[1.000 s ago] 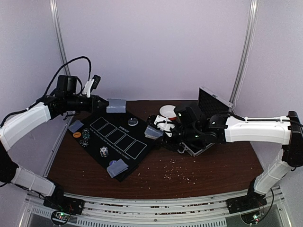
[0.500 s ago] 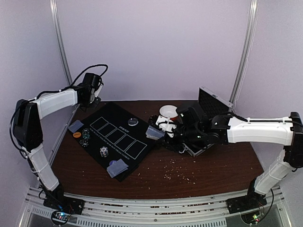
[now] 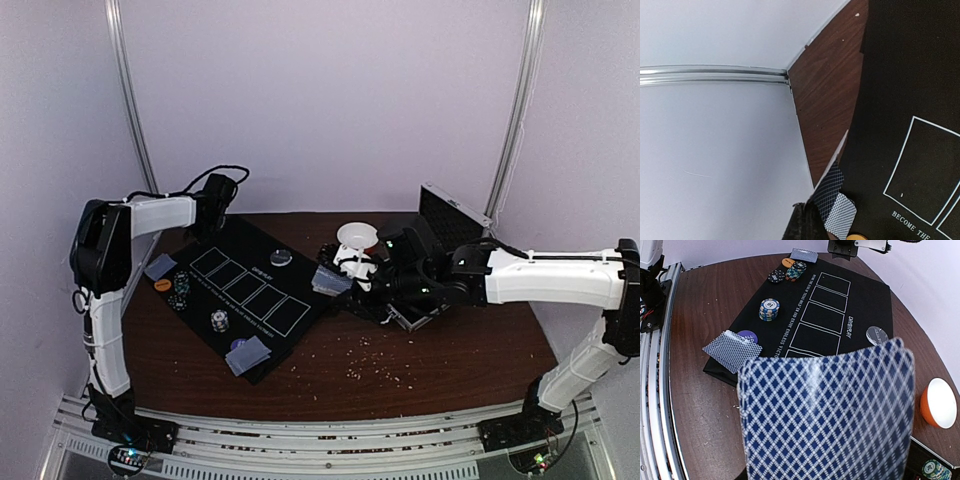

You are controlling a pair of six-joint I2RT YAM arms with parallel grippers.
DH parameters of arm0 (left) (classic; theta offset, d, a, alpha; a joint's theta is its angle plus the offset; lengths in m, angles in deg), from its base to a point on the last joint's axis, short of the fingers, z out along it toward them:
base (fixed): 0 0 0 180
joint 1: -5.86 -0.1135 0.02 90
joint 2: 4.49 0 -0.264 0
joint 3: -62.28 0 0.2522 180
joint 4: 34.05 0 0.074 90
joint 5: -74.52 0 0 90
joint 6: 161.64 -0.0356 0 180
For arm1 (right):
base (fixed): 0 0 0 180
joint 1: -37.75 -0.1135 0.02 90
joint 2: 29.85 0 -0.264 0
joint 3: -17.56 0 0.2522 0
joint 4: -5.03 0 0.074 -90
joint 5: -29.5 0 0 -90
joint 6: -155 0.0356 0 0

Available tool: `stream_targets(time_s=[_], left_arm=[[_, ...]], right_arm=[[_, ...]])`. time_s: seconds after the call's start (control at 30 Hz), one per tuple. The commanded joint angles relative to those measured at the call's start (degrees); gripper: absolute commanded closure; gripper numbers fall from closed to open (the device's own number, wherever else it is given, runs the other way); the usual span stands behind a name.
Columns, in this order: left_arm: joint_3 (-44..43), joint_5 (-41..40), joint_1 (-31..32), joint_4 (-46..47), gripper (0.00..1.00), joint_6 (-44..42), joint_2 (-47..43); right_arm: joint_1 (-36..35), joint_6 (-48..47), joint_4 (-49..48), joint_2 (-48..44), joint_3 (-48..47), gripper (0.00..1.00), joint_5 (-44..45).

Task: Distribute texas hold em gaming equipment
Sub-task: Flop the poker card into the community card area.

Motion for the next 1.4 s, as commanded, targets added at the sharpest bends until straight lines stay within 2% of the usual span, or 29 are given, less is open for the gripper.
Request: stream_targets(time_s=[0.0, 0.27, 0.43, 0.57, 0.63, 0.97, 1.07, 1.2, 1.27, 1.37], left_arm=[[5.42, 3.29, 1.1, 7.08, 1.0, -4.19, -1.94], [16.83, 12.61, 1.52, 26.17, 1.0, -15.59, -3.01], [26.0, 23.09, 1.51, 34.38, 1.0, -22.34, -7.13], [32.28, 32.71, 1.15, 36.68, 1.0, -26.85, -10.9], [33.1, 33.38, 0.69, 37.14, 1.0, -27.5, -10.67], [31.89, 35.29, -2.65, 27.94, 0.99, -28.9, -10.42], [31.34, 34.39, -3.54, 24.14, 0.83, -28.99, -10.57], [29.82, 35.23, -4.37, 19.2, 0.54, -27.9, -12.1], [27.81, 38.72, -4.65, 15.74, 0.44, -26.34, -13.24], [24.03, 46.31, -4.74, 12.1, 0.35, -21.95, -14.32]], right_arm=[[0.25, 0.65, -1.01, -1.12, 0.36, 0.61, -0.72], [0.26, 0.83, -0.77, -2.05, 0.83, 0.61, -0.29], [0.22, 0.82, -0.74, -2.41, 1.06, 0.61, -0.24], [0.23, 0.68, -0.74, -2.42, 1.17, 0.61, -0.23], [0.23, 0.68, -0.74, -2.39, 1.07, 0.61, -0.4], [0.25, 0.86, -0.56, -3.37, 1.75, 0.61, -0.1], [0.22, 0.94, -0.63, -3.38, 1.77, 0.61, -0.12], [0.3, 0.99, -0.65, -3.35, 1.83, 0.61, -0.2], [0.27, 1.05, -0.65, -3.45, 2.06, 0.61, -0.21], [0.29, 1.16, -0.82, -3.65, 2.44, 0.61, -0.08]])
